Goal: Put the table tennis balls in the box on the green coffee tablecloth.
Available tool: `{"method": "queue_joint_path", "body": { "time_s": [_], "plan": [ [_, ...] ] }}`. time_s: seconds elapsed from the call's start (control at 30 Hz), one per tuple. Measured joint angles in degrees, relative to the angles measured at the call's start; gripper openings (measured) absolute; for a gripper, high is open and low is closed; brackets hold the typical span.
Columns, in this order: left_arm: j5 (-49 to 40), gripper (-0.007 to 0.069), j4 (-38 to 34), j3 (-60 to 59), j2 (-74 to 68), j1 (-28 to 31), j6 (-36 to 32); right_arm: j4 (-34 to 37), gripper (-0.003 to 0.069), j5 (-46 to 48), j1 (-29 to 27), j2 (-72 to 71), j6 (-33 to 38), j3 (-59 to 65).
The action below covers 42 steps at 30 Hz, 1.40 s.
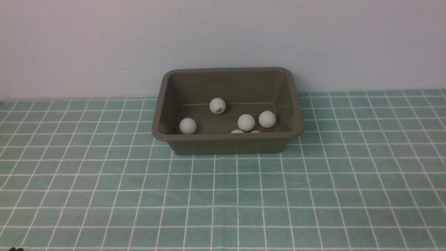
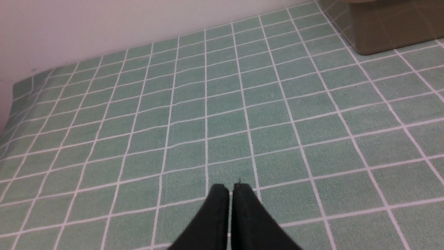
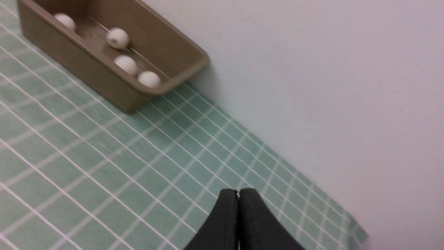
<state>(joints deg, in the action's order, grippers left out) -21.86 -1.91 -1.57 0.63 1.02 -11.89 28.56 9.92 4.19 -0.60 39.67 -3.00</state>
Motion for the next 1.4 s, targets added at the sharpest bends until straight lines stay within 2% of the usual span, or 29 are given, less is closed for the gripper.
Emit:
{"method": "queue_joint_path", "body": {
  "time_s": [0.07,0.17,0.77,1.4],
  "plan": [
    [0.00,-0.0004,0.00,0.00,0.00,0.00,0.00,3.81,-0.0015,-0.41,-0.04,-0.06,-0.20,3.62],
    [0.00,-0.0004,0.00,0.00,0.00,0.05,0.00,5.94,-0.0015,-0.18,-0.04,-0.06,-0.38,4.65],
    [0.00,-0.0004,0.00,0.05,0.00,0.05,0.00,4.83,-0.0015,14.46,-0.11,-0.12,0.85,4.43],
    [-0.05,-0.0004,0.00,0.05,0.00,0.05,0.00,4.88,-0.0015,15.12,-0.11,-0.12,0.85,4.32]
  ]
}}
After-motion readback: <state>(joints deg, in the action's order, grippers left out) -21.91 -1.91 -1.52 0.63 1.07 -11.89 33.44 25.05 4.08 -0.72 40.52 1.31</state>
